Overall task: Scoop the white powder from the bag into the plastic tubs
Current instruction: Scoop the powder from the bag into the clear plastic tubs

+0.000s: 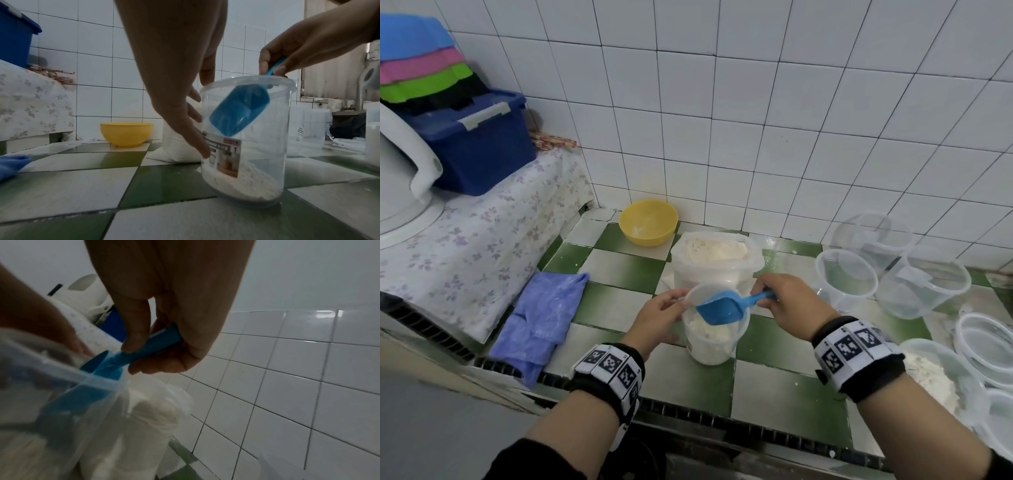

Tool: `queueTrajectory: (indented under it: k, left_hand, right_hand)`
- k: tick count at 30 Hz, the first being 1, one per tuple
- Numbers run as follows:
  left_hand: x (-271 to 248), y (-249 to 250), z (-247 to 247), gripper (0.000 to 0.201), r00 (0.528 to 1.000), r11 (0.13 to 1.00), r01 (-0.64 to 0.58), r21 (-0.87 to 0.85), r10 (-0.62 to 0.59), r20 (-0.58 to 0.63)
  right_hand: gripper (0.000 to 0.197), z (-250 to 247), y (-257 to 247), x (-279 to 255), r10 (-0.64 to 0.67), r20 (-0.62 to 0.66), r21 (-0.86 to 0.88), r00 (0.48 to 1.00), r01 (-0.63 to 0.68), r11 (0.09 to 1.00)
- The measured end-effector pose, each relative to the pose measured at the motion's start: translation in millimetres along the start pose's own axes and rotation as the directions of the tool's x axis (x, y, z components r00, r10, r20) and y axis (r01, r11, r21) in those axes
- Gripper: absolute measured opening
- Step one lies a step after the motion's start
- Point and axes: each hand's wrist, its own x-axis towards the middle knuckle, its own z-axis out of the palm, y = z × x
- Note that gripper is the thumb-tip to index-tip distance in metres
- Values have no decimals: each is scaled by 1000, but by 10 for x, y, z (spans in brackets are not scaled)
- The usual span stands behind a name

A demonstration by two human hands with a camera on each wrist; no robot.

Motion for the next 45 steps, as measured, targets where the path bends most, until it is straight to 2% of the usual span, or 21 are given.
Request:
queueTrajectory:
  k: [5, 7, 9, 11, 13, 14, 16, 18, 22, 27, 32, 40, 43, 45]
  left_hand:
    - [37, -12, 26, 23, 1000, 1000, -3, 6, 3, -18]
    - [51, -16, 37, 23, 1000, 1000, -14, -3, 14, -21]
    - [68, -24, 57, 24, 999, 999, -30, -17, 30, -16]
    - [72, -32, 84, 26, 999, 998, -48, -33, 48, -14]
    - [66, -47, 105, 27, 998, 997, -67, -42, 66, -12]
    - [64, -63, 112, 28, 997, 996, -77, -41, 77, -12]
    - [57, -99, 123, 29, 995, 995, -98, -36, 97, -9]
    - [51, -124, 135, 29, 995, 994, -104, -35, 103, -15]
    - [34, -124, 200, 30, 992, 991, -116, -60, 113, -53]
    - [24, -139, 277, 31, 989, 986, -126, -108, 116, -97]
    - [8, -153, 311, 30, 985, 983, -131, -130, 115, -127]
    - [-17, -153, 339, 30, 980, 982, -150, -114, 132, -149]
    - [-11, -160, 351, 30, 978, 982, -150, -117, 129, -165]
    - [-22, -161, 362, 30, 977, 982, -146, -122, 124, -173]
  right_hand:
    - [19, -401, -13, 3, 126, 10, 194, 992, -125, 973]
    - [20, -548, -19, 18, 162, -37, 288, 986, -145, 947]
    - [21, -609, -6, 95, 197, -140, 292, 970, -149, 945]
    - [24, -593, 0, 224, 193, -254, 132, 948, -164, 978]
    - [30, -530, -9, 370, 90, -327, -115, 941, -134, 984]
    - [34, -498, -22, 433, 32, -320, -227, 947, -109, 968]
    - [39, -461, -65, 542, -32, -236, -421, 971, -72, 904]
    - [38, -440, -131, 629, -40, -125, -543, 991, -35, 839]
    - [36, -347, -179, 763, -1, 25, -580, 1000, 15, 814]
    - [37, -241, -97, 883, 167, 121, -349, 978, -115, 930]
    - [29, -136, 47, 973, 302, 126, -73, 945, -295, 953]
    - [24, -88, 240, 1022, 362, 187, 194, 913, -396, 898]
    - [24, -76, 299, 1002, 408, 212, 400, 888, -460, 793]
    - [23, -76, 327, 989, 431, 232, 457, 872, -488, 743]
